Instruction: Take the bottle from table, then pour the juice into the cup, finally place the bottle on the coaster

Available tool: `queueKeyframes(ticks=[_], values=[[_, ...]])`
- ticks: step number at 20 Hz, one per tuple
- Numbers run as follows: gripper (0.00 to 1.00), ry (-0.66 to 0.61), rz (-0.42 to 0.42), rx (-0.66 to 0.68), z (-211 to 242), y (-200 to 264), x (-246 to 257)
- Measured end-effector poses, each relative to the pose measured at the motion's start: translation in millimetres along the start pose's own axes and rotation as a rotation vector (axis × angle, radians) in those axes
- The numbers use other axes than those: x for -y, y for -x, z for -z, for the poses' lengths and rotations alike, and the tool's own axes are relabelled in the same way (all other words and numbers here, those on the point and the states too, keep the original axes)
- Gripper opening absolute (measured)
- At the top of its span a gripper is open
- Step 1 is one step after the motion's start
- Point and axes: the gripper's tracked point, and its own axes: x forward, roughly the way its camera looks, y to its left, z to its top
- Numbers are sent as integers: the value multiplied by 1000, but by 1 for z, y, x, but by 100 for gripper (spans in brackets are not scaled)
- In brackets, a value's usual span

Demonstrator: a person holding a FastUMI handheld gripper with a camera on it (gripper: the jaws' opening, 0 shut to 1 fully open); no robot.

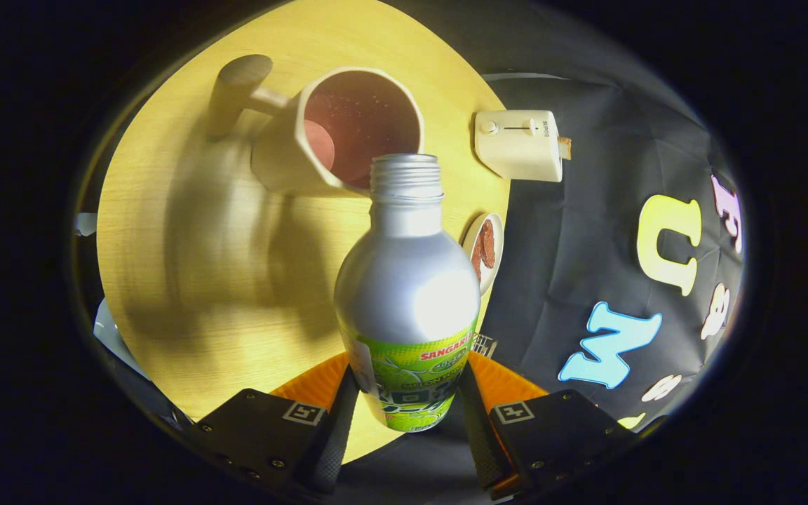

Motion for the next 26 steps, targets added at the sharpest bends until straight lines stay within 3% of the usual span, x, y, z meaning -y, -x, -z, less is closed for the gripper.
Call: queueKeyframes(ticks=[11,26], values=[[72,106,11,-48,2,0,9],[72,156,3,-83,2,-2,18]])
